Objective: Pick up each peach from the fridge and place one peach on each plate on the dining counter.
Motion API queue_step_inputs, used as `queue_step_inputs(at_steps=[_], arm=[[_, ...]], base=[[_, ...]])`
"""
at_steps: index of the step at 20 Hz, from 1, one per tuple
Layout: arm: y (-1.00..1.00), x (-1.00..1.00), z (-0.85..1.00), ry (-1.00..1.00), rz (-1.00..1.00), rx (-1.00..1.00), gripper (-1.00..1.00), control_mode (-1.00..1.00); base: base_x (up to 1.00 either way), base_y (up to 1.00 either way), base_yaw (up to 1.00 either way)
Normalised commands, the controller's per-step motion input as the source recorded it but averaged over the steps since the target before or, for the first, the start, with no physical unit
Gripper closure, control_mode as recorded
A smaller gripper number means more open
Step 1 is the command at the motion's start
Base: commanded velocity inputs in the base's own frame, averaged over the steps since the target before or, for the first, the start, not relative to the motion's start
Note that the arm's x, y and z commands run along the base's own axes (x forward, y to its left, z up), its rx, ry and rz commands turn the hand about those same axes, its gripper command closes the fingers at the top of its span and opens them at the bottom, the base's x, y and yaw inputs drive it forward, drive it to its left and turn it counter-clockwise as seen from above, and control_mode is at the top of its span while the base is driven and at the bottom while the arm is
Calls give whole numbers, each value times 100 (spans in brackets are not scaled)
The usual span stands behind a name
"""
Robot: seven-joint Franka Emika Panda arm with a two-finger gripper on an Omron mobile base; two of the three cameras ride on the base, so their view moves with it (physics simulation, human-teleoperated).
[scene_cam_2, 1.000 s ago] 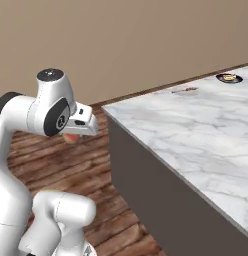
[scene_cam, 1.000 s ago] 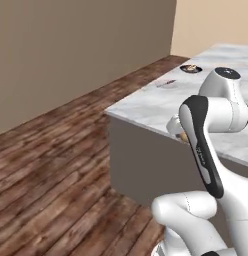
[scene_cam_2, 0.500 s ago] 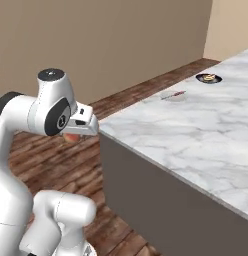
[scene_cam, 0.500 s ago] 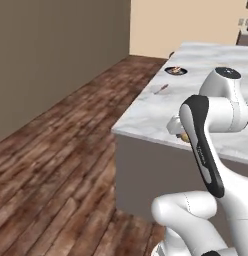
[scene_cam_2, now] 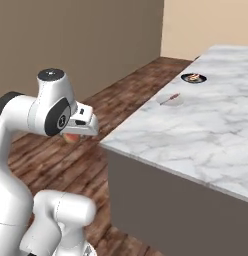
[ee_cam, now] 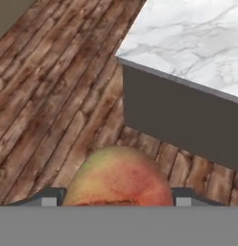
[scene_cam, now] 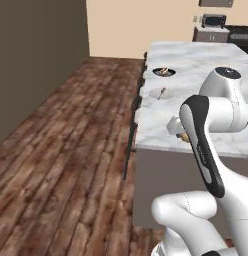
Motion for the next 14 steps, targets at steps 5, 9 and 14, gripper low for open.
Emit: queue_step_inputs(at_steps=[5, 9, 14], arm=[[0, 0, 0, 0, 0, 0, 100, 100], [0, 0, 0, 0, 0, 0, 100, 100], [0, 0, 0, 0, 0, 0, 100, 100]], base=[[79, 100, -45], [84, 100, -50], [86, 100, -55]])
